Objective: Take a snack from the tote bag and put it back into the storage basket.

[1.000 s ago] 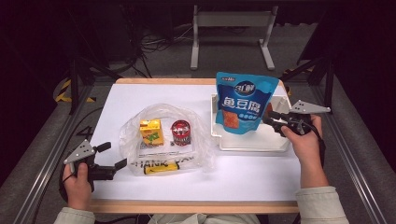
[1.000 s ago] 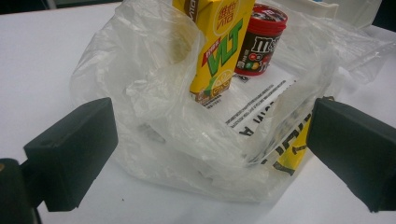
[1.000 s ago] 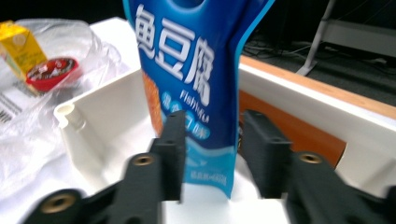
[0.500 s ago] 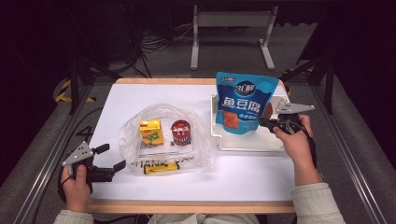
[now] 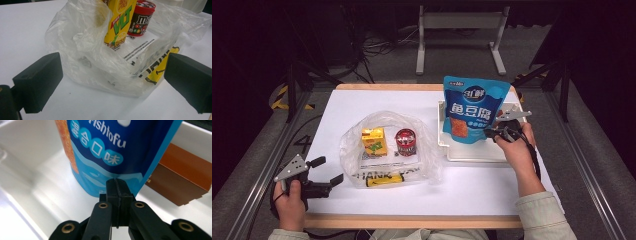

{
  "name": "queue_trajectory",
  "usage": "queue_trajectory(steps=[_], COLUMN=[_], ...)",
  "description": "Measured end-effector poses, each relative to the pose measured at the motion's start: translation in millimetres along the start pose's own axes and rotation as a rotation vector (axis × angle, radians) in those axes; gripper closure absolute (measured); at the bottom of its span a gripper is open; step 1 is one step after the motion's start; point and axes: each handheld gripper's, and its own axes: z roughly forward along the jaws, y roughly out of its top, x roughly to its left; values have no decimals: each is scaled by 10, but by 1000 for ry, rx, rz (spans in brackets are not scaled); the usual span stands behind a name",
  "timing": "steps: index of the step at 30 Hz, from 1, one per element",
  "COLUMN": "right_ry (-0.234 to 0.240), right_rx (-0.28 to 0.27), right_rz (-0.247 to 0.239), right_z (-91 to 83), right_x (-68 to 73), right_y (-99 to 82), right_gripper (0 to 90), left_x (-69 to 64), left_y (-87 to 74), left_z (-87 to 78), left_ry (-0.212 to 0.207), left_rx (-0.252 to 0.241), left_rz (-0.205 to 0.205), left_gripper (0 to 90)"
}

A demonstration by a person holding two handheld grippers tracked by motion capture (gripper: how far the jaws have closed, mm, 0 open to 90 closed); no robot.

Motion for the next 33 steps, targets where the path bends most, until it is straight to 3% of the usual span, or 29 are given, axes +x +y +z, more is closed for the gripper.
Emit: queue_trajectory(steps=[14, 22, 33], right_ry=[-38, -21, -18], right_rx=[5, 2, 0], right_rz=[57, 65, 57], right_z=[137, 171, 5], right_x=[-55, -56, -30], right_y=[-31, -30, -12], right_gripper=[900, 900, 900], left_x=[-5, -3, 17], left_y=[4, 5, 19], left_z=[15, 22, 41], left_ry=[-2, -2, -10], left_rx=[1, 3, 0], left_rz=[-1, 0, 0], left_gripper=[27, 28, 28])
